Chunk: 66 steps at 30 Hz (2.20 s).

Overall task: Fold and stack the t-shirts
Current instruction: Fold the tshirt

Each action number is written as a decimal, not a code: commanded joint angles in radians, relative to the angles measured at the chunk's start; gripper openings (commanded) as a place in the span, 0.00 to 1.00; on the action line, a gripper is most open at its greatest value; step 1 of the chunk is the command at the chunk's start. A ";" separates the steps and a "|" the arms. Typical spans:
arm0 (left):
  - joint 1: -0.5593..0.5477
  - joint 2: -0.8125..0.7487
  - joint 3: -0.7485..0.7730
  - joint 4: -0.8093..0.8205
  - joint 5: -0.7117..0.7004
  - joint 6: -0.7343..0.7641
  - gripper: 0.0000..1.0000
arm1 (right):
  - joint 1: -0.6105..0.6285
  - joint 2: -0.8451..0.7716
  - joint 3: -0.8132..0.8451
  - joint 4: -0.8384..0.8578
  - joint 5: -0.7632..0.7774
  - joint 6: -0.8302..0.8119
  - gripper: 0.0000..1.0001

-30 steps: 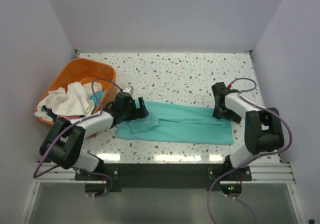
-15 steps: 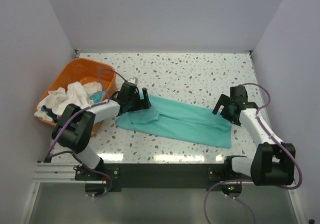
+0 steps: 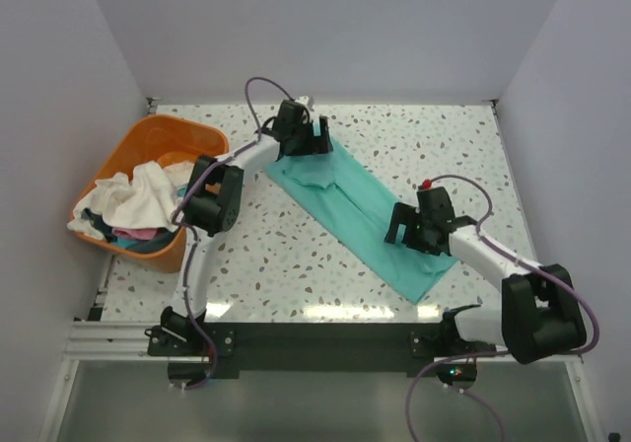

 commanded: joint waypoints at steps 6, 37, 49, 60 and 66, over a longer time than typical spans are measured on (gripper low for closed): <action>0.041 0.424 0.547 -0.230 0.153 0.047 1.00 | 0.315 -0.190 -0.246 -0.044 -0.025 0.228 0.99; 0.059 0.472 0.630 0.145 0.355 -0.253 1.00 | 0.900 -0.004 0.012 0.048 -0.005 0.340 0.99; -0.060 -0.319 0.074 -0.022 0.311 -0.014 1.00 | 0.898 -0.302 0.157 -0.291 0.192 0.303 0.99; -0.413 -1.126 -1.079 -0.018 -0.100 -0.345 1.00 | 0.889 -0.395 -0.021 -0.396 0.225 0.486 0.99; -0.600 -1.316 -1.300 -0.050 -0.117 -0.506 1.00 | 0.888 -0.388 -0.118 -0.256 0.139 0.503 0.96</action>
